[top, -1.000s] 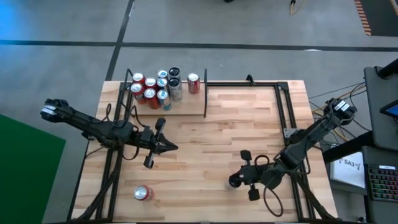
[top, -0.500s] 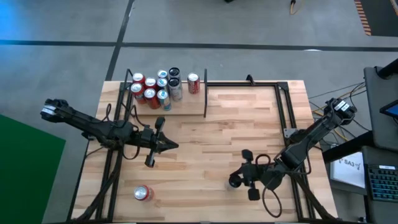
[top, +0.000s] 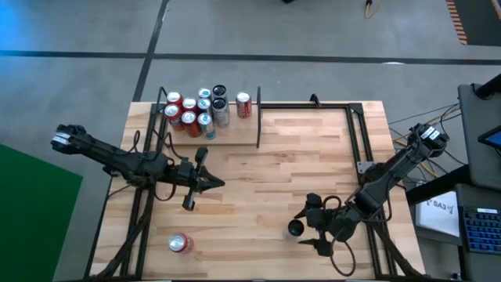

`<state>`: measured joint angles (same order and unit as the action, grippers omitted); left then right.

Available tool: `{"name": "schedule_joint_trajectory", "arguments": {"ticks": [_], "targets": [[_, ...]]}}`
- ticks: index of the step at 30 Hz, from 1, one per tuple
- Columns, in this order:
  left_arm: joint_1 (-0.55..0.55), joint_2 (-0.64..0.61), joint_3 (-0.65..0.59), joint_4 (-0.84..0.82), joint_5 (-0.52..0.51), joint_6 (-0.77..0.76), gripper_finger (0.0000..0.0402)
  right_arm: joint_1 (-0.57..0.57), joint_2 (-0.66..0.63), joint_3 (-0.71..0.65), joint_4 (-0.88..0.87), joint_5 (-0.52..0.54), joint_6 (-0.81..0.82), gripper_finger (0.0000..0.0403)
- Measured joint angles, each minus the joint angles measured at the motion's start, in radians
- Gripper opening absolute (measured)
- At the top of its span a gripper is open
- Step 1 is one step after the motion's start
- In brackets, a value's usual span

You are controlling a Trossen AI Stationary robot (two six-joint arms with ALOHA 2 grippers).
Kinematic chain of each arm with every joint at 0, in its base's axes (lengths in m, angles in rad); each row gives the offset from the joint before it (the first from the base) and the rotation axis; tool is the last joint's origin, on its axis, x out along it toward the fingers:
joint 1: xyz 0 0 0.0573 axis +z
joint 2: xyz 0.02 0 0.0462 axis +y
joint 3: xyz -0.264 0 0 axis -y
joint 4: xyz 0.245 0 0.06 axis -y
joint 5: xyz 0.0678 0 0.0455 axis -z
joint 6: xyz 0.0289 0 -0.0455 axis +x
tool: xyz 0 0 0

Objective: Place canned beverage on shelf
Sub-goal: Put the white pink soda can on the shelf aligned with the other white pink soda cans

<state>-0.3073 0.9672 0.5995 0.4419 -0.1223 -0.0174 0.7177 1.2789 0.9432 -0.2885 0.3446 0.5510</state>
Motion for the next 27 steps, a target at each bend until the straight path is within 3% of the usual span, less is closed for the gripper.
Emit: {"name": "schedule_joint_trajectory", "arguments": {"ticks": [5,13,27], "targets": [[0.000,0.000,0.000,0.000,0.000,0.000,0.0000,0.000,0.000,0.000,-0.078,-0.005,0.112,0.0384],[0.000,0.000,0.000,0.000,0.000,0.000,0.0000,0.000,0.007,-0.008,-0.077,0.020,0.119,0.0384],[0.000,0.000,0.000,0.000,-0.002,0.005,0.0000,-0.002,0.175,-0.009,-0.061,0.027,0.130,0.0384]]}}
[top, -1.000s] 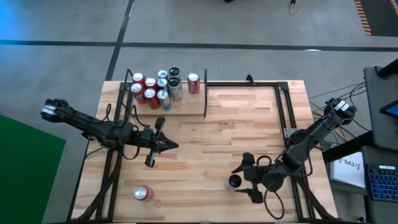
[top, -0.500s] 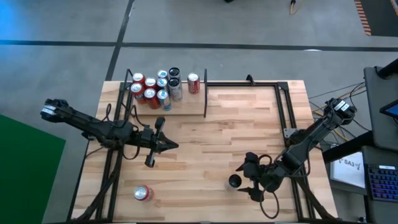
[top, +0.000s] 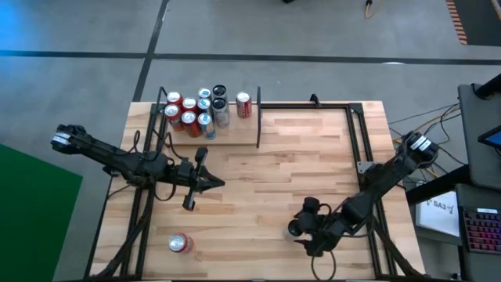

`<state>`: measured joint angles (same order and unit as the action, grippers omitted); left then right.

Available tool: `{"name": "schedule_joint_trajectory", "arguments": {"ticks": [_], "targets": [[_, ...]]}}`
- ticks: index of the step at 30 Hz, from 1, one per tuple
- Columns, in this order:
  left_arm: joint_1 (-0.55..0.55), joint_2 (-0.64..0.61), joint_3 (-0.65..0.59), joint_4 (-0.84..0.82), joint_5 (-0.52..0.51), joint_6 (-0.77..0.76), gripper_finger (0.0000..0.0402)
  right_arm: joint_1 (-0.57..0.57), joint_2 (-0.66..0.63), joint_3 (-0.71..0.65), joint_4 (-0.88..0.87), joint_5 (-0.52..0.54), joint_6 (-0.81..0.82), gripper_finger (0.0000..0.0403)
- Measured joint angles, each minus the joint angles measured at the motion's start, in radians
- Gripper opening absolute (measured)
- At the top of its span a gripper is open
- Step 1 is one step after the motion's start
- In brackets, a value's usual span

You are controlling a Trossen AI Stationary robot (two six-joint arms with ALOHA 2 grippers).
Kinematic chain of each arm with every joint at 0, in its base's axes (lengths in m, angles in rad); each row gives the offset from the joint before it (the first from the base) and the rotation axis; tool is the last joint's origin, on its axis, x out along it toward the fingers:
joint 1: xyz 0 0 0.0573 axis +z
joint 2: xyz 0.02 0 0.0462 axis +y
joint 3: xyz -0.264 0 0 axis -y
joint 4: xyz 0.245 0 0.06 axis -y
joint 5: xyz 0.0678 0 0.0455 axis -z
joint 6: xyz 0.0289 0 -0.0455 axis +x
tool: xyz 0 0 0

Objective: Place canned beverage on shelf
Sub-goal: Put the white pink soda can on the shelf aligned with the other white pink soda cans

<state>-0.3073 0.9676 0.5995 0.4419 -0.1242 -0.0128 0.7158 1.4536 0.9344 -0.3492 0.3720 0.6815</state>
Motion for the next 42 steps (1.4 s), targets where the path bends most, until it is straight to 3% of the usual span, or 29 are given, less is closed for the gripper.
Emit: {"name": "schedule_joint_trajectory", "arguments": {"ticks": [10,19,27,35,42], "targets": [[0.000,0.000,0.000,0.000,-0.001,0.000,0.0000,-0.001,-0.005,0.000,0.052,0.049,-0.018,0.0369],[0.000,0.000,0.000,0.000,-0.001,0.000,0.0000,-0.003,-0.006,0.000,0.099,0.049,-0.081,0.0239],[0.000,0.000,0.000,0.000,-0.001,0.004,0.0000,-0.029,-0.010,0.025,0.089,0.040,-0.108,0.0238],[0.000,0.000,0.006,0.000,-0.001,0.050,0.0000,-0.116,-0.012,0.135,0.087,0.029,-0.247,0.0238],[0.000,0.000,0.006,0.000,0.000,0.055,0.0000,-0.244,-0.012,0.229,0.085,-0.108,-0.404,0.0240]]}}
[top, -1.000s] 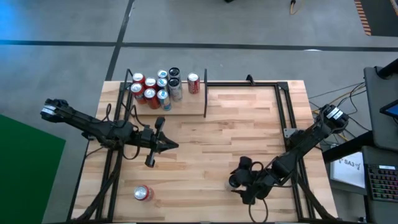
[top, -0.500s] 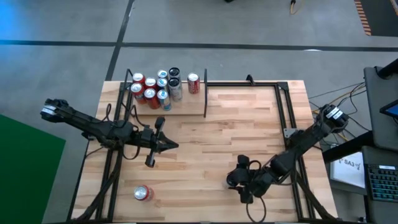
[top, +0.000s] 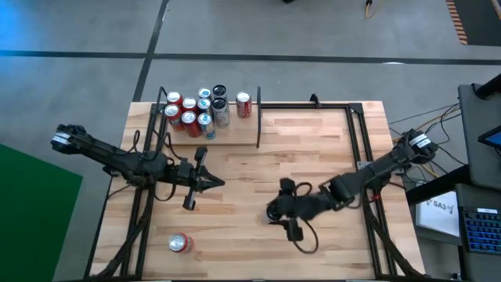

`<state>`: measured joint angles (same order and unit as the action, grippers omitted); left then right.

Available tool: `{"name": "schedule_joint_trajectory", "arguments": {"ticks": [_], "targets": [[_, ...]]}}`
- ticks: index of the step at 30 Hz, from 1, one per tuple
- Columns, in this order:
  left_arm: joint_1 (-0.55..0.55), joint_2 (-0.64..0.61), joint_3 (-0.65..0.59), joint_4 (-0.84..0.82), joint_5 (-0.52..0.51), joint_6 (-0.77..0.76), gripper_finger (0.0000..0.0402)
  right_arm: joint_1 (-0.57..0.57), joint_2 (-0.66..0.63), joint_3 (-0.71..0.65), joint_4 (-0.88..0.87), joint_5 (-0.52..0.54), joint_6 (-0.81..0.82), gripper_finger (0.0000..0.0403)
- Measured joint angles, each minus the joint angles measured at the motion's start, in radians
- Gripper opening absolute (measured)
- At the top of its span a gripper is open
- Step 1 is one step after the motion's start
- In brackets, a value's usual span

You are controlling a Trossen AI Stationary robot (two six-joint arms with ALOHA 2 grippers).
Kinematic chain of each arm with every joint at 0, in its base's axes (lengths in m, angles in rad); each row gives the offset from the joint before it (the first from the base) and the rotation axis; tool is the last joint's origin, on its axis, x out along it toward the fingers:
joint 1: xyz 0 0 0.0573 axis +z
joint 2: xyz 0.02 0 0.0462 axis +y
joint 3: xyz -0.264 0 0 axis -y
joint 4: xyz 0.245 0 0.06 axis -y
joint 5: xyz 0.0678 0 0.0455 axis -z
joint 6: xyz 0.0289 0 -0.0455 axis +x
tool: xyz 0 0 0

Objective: Place canned beverage on shelf
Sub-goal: Put the white pink soda can on the shelf aligned with the other white pink soda cans

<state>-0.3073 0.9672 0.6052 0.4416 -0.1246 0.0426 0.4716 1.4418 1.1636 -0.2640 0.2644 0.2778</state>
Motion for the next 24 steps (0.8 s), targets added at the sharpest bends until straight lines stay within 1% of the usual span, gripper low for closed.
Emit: {"name": "schedule_joint_trajectory", "arguments": {"ticks": [2,9,18,24], "targets": [[0.000,-0.002,0.000,0.000,0.000,0.001,0.0000,-0.038,0.000,0.023,-0.010,-0.035,-0.038,0.0241],[0.000,-0.043,0.000,-0.011,0.000,0.050,0.0000,-0.160,0.001,0.069,-0.022,-0.108,-0.153,0.0242],[0.000,-0.129,0.001,-0.108,0.000,0.095,0.0000,-0.300,0.002,0.126,-0.017,-0.123,-0.249,0.0243],[0.000,-0.157,-0.001,-0.128,-0.050,0.106,0.0000,-0.394,0.034,0.161,-0.008,-0.216,-0.308,0.0244]]}}
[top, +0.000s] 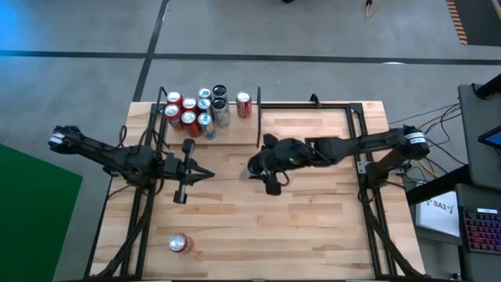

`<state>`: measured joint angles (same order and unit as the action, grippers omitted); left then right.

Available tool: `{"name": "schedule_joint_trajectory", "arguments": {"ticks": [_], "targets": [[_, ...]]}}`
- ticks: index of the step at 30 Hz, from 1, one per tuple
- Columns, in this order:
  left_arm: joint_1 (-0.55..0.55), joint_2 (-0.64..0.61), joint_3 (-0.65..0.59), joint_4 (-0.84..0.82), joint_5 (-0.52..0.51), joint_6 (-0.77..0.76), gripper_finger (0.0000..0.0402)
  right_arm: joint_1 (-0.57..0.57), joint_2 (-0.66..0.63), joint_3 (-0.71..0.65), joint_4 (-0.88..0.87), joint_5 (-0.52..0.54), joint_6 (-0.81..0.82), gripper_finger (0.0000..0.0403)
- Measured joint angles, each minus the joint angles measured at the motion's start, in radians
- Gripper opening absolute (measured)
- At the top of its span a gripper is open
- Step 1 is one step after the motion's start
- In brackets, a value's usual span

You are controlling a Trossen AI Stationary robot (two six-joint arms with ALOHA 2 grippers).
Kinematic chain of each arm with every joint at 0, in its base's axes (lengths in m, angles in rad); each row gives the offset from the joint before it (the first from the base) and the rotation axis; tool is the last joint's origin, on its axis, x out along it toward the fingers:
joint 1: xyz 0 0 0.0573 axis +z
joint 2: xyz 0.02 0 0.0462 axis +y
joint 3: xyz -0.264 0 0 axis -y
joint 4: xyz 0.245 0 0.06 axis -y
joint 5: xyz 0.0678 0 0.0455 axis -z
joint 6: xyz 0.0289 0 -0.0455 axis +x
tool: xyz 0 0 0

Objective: Place canned beverage on shelf
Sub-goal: Put the white pink soda can on the shelf aligned with the other white pink soda cans

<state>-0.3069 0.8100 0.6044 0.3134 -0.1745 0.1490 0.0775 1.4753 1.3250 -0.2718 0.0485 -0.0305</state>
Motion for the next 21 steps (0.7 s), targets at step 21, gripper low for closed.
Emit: {"name": "schedule_joint_trajectory", "arguments": {"ticks": [21], "targets": [[0.000,-0.071,-0.003,-0.048,-0.246,0.115,0.0000,-0.243,0.327,0.402,-0.205,-0.209,-0.183,0.0244]]}}
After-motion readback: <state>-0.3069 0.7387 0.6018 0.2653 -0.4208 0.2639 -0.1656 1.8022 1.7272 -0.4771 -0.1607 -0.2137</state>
